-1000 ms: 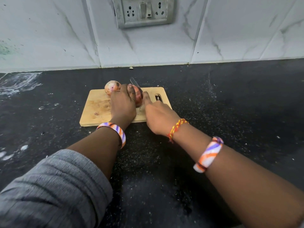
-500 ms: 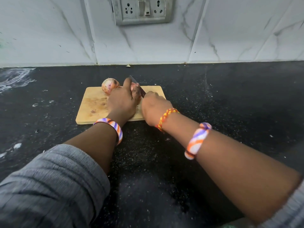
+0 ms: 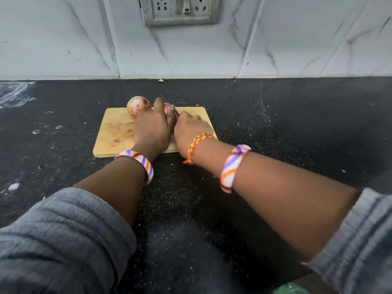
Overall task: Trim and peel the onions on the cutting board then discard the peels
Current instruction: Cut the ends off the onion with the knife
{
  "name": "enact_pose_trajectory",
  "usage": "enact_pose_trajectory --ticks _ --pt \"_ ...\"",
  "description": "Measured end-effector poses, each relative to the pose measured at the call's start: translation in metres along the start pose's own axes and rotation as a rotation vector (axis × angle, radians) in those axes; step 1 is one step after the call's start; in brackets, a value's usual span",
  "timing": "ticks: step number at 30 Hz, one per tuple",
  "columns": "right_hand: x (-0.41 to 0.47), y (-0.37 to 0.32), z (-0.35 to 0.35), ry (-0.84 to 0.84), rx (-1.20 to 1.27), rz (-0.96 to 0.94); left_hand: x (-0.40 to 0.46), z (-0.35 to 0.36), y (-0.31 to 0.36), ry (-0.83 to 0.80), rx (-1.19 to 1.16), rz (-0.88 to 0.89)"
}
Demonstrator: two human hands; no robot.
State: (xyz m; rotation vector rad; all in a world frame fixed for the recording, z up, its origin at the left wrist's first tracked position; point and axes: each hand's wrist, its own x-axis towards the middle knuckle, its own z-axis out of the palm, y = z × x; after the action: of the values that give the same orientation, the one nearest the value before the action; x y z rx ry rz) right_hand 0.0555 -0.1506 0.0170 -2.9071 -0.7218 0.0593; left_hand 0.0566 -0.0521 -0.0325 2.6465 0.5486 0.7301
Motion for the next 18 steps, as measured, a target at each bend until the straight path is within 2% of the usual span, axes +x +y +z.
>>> enact_pose_trajectory --ticks 6,8,11,14,16,18 --pt "-0.008 0.005 0.005 0.003 -0.127 -0.002 0.000 0.004 -0.002 -0.051 0.014 0.049" --pt "-0.006 0.007 -0.001 -0.018 -0.088 0.014 0.001 0.005 -0.002 -0.058 0.023 0.051" --pt "0.002 0.016 -0.016 -0.207 0.189 0.001 0.003 0.001 0.000 -0.056 0.003 0.092" --pt "0.005 0.033 -0.028 -0.316 0.666 0.147 0.009 -0.004 -0.004 -0.076 0.005 0.173" --pt "0.006 0.047 -0.032 -0.324 0.827 0.202 0.015 -0.007 -0.008 -0.107 -0.028 0.170" --pt "0.004 0.055 -0.033 -0.387 0.910 0.180 0.018 -0.006 -0.009 -0.109 -0.041 0.174"
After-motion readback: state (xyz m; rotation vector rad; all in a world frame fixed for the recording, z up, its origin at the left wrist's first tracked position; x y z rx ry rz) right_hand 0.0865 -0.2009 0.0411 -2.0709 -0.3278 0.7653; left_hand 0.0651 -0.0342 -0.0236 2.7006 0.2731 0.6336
